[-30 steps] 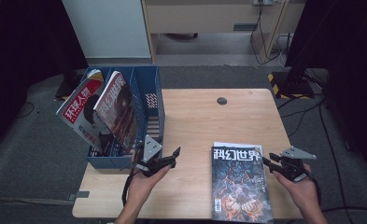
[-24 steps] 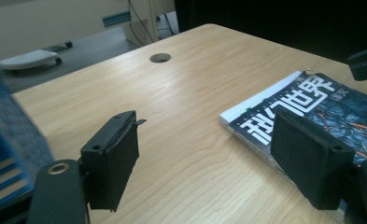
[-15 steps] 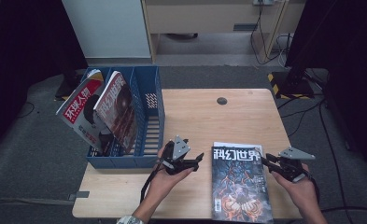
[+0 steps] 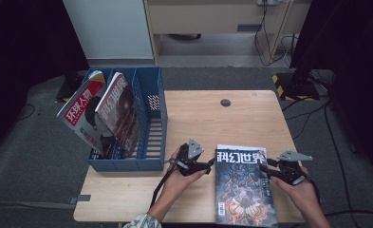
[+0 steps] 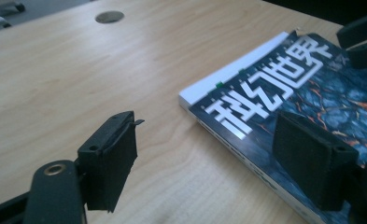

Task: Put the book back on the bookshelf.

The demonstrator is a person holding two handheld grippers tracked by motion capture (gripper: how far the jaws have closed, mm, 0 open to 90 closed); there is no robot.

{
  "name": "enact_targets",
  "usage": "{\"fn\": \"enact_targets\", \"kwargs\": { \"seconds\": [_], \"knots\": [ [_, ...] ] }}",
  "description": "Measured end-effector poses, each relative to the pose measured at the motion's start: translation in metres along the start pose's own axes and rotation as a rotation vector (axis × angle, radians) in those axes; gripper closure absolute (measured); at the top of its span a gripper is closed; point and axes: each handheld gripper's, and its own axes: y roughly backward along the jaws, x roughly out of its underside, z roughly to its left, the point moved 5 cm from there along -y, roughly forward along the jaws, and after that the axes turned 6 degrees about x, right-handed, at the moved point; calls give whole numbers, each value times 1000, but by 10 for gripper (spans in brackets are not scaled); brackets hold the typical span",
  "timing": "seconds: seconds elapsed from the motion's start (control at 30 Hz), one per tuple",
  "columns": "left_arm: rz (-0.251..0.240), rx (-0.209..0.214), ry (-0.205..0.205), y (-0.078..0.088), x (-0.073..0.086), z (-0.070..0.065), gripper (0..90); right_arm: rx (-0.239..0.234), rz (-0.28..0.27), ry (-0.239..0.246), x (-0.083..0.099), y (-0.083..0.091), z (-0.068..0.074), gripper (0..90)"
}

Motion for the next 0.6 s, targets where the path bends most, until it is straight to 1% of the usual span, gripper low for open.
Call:
{"fn": "enact_targets", "kwargs": {
  "seconds": [0.13, 0.2, 0.3, 0.33, 0.4, 0.43, 0.53, 0.6],
  "knots": [
    [27, 17, 5, -7, 9, -6, 206, 4, 31, -2, 2, -6, 3, 481],
    [40, 14, -2, -9, 14, -8, 204, 2, 32, -8, 3, -7, 1, 466],
    [48, 26, 10, -14, 19, -13, 200, -2, 27, -19, 3, -8, 1, 455],
    [53, 28, 10, -16, 20, -14, 199, -4, 24, -26, 3, -9, 0, 434],
    [59, 37, 4, -17, 21, -18, 199, -3, 27, -38, 3, -10, -1, 426],
    [62, 34, -2, -17, 21, -19, 199, -8, 27, -35, 3, -10, -1, 428],
    [52, 38, 14, -17, 21, -19, 197, -24, 20, -57, 5, -11, 1, 402],
    [55, 41, 23, -19, 23, -19, 197, -23, 20, -56, 5, -11, 1, 402]
  ]
}}
